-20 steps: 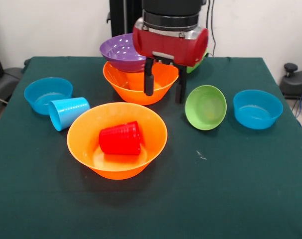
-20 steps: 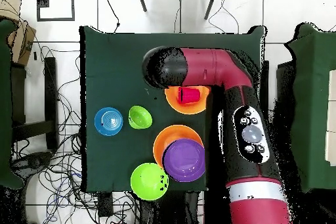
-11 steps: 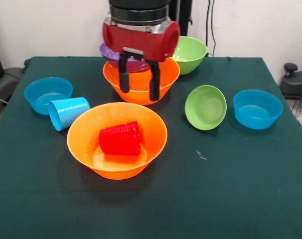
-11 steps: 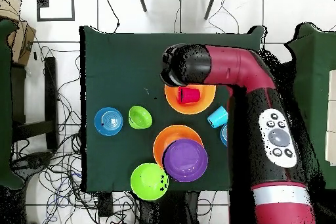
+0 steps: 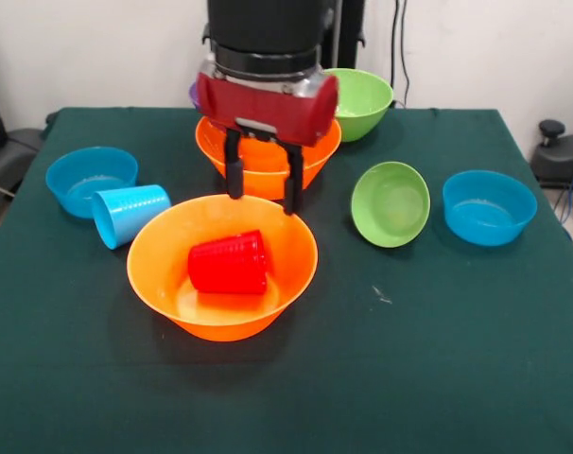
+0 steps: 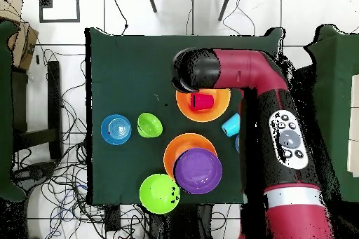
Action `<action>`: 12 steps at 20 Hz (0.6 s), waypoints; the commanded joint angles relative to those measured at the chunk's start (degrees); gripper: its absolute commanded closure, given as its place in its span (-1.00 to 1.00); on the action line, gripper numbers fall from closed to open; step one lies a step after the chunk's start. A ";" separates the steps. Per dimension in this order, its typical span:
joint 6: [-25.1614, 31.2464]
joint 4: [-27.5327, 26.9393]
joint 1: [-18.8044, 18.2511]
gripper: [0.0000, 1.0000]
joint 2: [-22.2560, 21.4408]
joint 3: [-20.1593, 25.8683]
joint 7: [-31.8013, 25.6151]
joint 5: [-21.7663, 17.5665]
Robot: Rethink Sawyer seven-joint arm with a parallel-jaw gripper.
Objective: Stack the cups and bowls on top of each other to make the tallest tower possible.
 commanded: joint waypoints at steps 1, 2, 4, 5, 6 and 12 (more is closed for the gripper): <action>1.86 -5.68 4.96 -1.00 5.01 0.74 -12.68 -9.84; 2.28 -6.05 5.21 -1.00 4.99 0.77 -12.54 -10.01; 3.18 -6.76 5.11 -1.00 5.17 1.88 -14.80 -10.36; 3.64 -7.09 4.91 -1.00 5.34 2.80 -17.05 -10.69; 4.18 -7.25 4.76 -1.00 5.46 3.47 -18.69 -10.83; 5.33 -7.65 4.56 -1.00 4.14 4.90 -23.89 -12.25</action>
